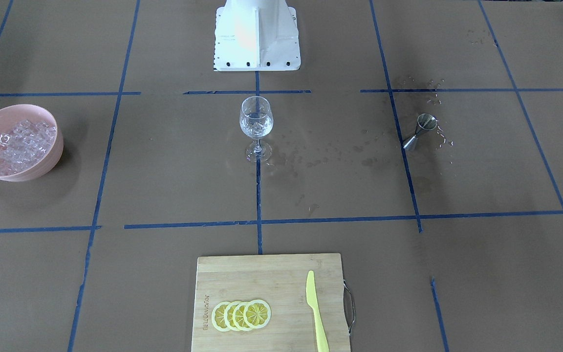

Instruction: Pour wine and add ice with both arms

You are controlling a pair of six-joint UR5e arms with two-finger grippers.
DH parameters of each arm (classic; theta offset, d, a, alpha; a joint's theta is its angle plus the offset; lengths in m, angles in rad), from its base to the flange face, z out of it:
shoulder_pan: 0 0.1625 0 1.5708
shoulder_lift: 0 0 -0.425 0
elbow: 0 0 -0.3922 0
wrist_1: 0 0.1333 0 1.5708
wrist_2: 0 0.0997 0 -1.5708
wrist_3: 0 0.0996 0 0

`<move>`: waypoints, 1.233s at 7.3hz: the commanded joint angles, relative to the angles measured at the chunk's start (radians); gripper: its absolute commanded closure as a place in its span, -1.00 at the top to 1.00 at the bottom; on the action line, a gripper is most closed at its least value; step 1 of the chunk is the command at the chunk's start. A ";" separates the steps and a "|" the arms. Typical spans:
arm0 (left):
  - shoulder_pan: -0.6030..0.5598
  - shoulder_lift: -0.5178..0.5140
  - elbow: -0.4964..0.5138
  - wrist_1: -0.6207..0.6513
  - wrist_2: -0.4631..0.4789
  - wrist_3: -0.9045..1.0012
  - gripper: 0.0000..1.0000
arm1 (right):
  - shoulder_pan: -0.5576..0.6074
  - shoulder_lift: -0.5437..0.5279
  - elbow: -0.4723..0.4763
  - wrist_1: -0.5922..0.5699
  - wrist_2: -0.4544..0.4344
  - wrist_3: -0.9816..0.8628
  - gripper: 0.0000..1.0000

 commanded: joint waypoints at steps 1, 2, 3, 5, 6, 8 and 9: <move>-0.001 0.006 -0.011 0.001 0.001 0.000 1.00 | 0.000 -0.004 0.000 -0.001 0.001 -0.001 1.00; -0.001 0.003 -0.013 0.001 0.001 0.000 1.00 | 0.000 -0.004 0.000 0.001 0.001 -0.001 1.00; -0.001 0.003 -0.019 0.001 0.001 0.000 1.00 | 0.000 -0.004 0.001 0.001 0.001 -0.005 1.00; -0.022 0.012 -0.054 0.001 0.001 0.000 1.00 | 0.000 -0.004 0.003 0.003 0.004 -0.007 1.00; -0.026 0.012 -0.061 0.001 0.001 0.000 1.00 | 0.000 -0.004 0.003 0.001 0.004 -0.007 1.00; -0.030 0.009 -0.064 -0.001 0.001 0.000 1.00 | 0.000 -0.004 0.003 0.003 0.004 -0.007 1.00; -0.030 0.009 -0.064 -0.001 0.001 0.000 1.00 | 0.000 -0.004 0.003 0.004 0.004 -0.007 1.00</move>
